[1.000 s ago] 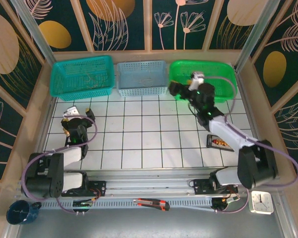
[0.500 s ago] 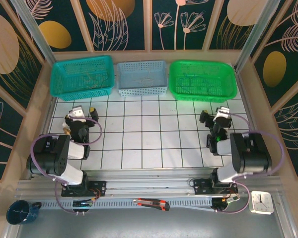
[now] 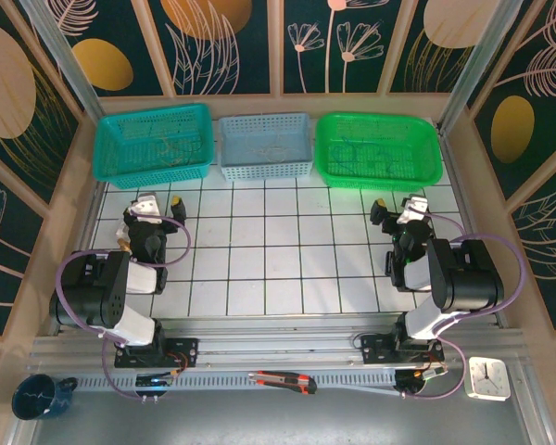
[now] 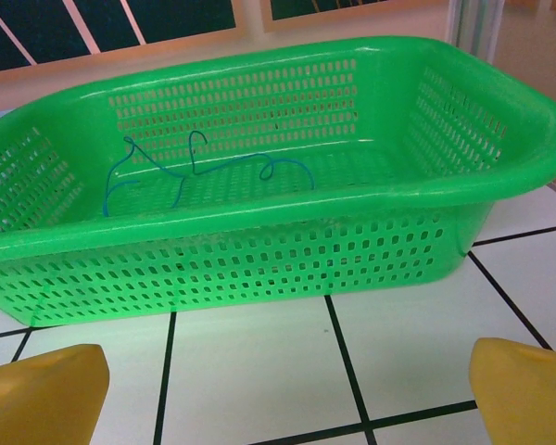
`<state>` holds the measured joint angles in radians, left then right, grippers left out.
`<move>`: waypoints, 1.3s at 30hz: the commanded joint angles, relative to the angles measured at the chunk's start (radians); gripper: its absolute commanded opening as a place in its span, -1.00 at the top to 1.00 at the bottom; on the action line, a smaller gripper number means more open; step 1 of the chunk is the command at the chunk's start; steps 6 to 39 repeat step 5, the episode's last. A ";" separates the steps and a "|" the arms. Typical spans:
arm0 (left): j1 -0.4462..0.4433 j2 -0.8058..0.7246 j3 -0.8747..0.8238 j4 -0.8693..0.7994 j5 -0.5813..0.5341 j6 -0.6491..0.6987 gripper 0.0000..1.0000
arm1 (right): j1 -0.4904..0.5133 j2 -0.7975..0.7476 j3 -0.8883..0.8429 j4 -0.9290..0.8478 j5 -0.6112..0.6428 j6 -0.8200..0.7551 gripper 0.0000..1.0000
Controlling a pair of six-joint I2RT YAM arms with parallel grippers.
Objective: Untangle the cables
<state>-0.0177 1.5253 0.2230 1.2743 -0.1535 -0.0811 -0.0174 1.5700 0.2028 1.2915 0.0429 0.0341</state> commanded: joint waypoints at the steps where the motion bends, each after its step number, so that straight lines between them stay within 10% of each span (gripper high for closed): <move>1: 0.005 -0.002 -0.005 0.043 0.008 0.010 -0.98 | -0.010 -0.002 0.017 0.040 -0.020 -0.011 -0.99; 5: 0.005 -0.007 -0.070 0.154 0.142 0.058 -0.98 | -0.006 -0.006 0.004 0.061 -0.010 -0.016 -0.99; 39: 0.005 -0.007 -0.070 0.154 0.142 0.058 -0.98 | -0.006 -0.006 0.004 0.061 -0.010 -0.016 -0.99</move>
